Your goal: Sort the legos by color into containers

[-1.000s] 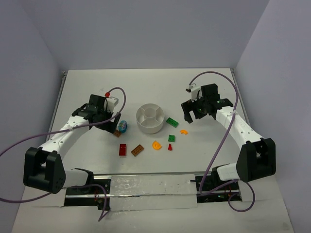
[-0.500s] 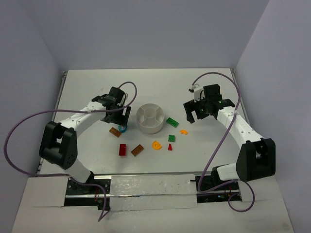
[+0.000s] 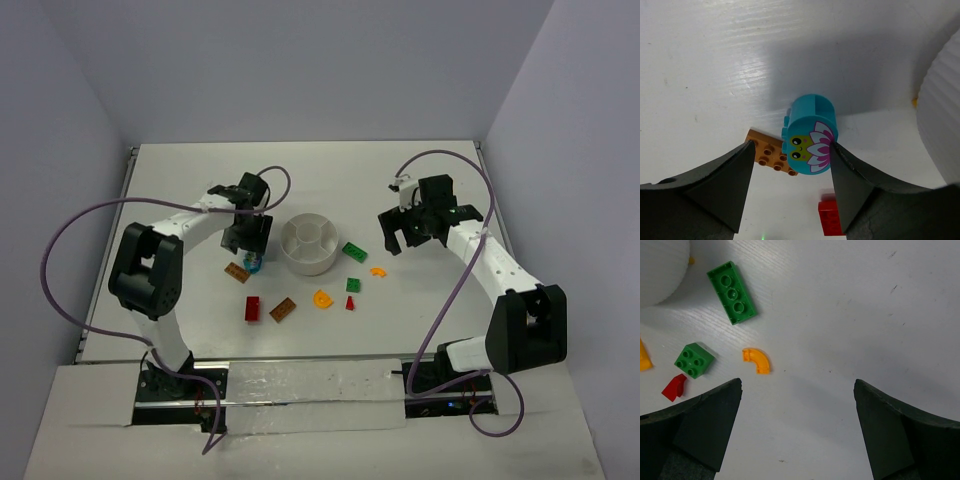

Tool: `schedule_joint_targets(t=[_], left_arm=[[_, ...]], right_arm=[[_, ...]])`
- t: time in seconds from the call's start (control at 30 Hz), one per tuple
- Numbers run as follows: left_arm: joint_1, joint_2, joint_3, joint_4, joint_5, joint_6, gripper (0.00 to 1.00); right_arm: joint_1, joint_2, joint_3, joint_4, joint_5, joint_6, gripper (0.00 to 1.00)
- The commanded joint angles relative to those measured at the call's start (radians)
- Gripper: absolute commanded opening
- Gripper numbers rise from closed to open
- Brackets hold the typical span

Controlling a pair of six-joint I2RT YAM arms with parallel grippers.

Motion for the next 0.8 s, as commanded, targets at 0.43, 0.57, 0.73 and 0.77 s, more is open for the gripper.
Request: schedule_joint_targets(t=[0.43, 0.57, 0.73, 0.77], left_arm=[[-0.005, 0.069, 0.049, -0.035, 0.108, -0.01, 0.64], [-0.005, 0.076, 0.046, -0.029, 0.123, -0.005, 0.53], [-0.006, 0.07, 0.054, -0.026, 0.129, 0.0, 0.38], [-0.006, 0.068, 0.054, -0.026, 0.129, 0.001, 0.36]], right_arm=[[-0.012, 0.017, 0.018, 0.009, 0.013, -0.014, 1.0], [-0.012, 0.018, 0.022, 0.006, 0.013, -0.015, 1.0], [-0.012, 0.016, 0.02, 0.004, 0.013, -0.015, 1.0], [-0.012, 0.015, 0.02, 0.004, 0.013, -0.015, 1.0]])
